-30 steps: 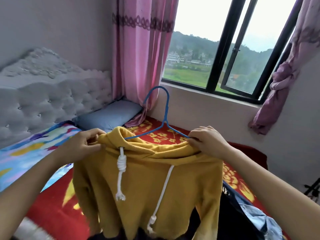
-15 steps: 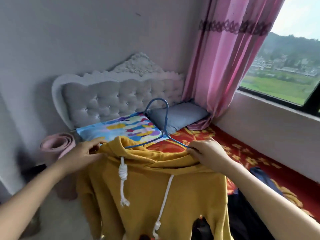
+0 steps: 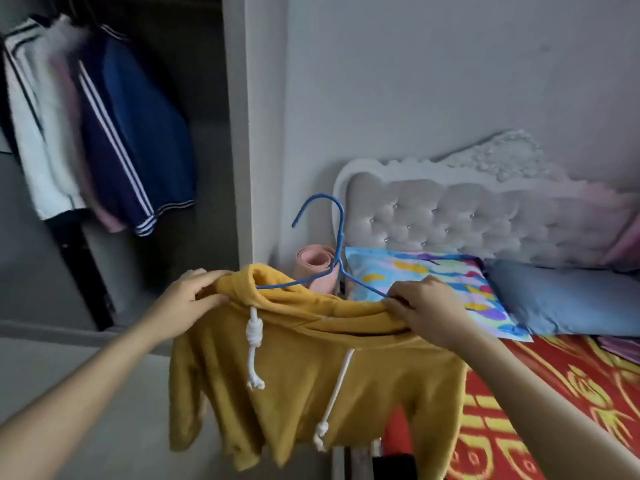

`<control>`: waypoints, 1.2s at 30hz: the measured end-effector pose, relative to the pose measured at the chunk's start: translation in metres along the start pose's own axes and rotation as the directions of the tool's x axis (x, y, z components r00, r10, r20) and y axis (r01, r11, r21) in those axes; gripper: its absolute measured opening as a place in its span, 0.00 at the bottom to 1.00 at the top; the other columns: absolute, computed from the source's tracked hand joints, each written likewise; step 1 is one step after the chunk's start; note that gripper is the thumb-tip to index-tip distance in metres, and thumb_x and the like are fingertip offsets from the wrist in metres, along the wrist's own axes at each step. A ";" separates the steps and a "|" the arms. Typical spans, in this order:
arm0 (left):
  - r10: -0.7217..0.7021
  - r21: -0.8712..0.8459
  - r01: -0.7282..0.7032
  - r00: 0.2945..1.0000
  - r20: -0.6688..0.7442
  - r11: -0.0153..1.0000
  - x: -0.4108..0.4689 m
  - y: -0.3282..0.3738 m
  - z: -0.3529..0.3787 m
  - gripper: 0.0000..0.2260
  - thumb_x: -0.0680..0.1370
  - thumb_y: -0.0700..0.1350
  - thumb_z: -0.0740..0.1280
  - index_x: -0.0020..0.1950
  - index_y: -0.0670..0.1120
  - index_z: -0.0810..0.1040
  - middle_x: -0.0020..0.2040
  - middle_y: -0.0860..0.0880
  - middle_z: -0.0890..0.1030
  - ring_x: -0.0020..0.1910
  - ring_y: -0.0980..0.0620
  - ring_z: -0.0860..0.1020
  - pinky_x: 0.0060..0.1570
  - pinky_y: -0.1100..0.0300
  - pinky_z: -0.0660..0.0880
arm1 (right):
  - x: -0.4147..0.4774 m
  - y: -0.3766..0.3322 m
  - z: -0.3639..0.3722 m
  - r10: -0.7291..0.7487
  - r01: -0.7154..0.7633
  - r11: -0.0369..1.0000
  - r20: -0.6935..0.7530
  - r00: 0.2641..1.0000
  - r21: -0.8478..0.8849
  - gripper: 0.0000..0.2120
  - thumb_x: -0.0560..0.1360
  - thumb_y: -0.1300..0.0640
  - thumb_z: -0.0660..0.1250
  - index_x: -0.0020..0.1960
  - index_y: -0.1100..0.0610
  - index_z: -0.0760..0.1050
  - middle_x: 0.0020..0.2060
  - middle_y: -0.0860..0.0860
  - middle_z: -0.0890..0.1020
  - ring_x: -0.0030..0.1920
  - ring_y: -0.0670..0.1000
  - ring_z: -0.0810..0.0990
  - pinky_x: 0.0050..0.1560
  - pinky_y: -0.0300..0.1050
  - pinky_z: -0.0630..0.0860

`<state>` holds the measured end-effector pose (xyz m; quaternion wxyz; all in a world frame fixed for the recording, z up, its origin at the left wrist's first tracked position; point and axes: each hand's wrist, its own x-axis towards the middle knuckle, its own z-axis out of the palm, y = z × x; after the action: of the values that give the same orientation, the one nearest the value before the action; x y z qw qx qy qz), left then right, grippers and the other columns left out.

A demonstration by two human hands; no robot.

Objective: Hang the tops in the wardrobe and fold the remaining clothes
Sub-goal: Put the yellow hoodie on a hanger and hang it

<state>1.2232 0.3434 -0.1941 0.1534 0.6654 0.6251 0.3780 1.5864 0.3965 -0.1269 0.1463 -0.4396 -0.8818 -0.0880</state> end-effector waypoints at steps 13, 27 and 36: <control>-0.068 0.067 0.083 0.978 -0.198 0.994 0.032 -0.105 -0.089 0.19 0.76 0.37 0.67 0.67 0.45 0.73 0.49 0.42 0.76 0.55 0.45 0.69 0.56 0.58 0.63 | 0.147 -0.105 0.031 0.017 -0.028 0.991 0.089 0.996 0.130 0.13 0.77 0.52 0.64 0.34 0.50 0.68 0.30 0.47 0.73 0.37 0.51 0.68 0.31 0.42 0.57; -0.489 0.019 0.497 0.860 -0.146 0.868 0.077 -0.272 -0.167 0.24 0.78 0.50 0.65 0.72 0.47 0.65 0.68 0.42 0.69 0.66 0.45 0.69 0.63 0.55 0.67 | 0.321 -0.225 0.131 0.039 -0.084 0.984 0.275 0.961 0.156 0.10 0.77 0.48 0.62 0.38 0.49 0.73 0.33 0.43 0.74 0.36 0.43 0.75 0.36 0.37 0.74; -0.548 0.071 0.556 0.830 -0.108 0.828 0.111 -0.338 -0.196 0.16 0.78 0.50 0.64 0.64 0.46 0.74 0.58 0.48 0.75 0.51 0.56 0.72 0.49 0.64 0.66 | 0.419 -0.226 0.192 0.356 -0.490 0.720 0.345 0.869 0.492 0.12 0.76 0.54 0.67 0.34 0.55 0.76 0.32 0.50 0.79 0.35 0.48 0.79 0.30 0.36 0.71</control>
<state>0.8379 0.4542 -0.2575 0.1966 0.4469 0.8145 0.3134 1.1316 0.6294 -0.1732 0.1845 -0.5739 -0.7531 0.2634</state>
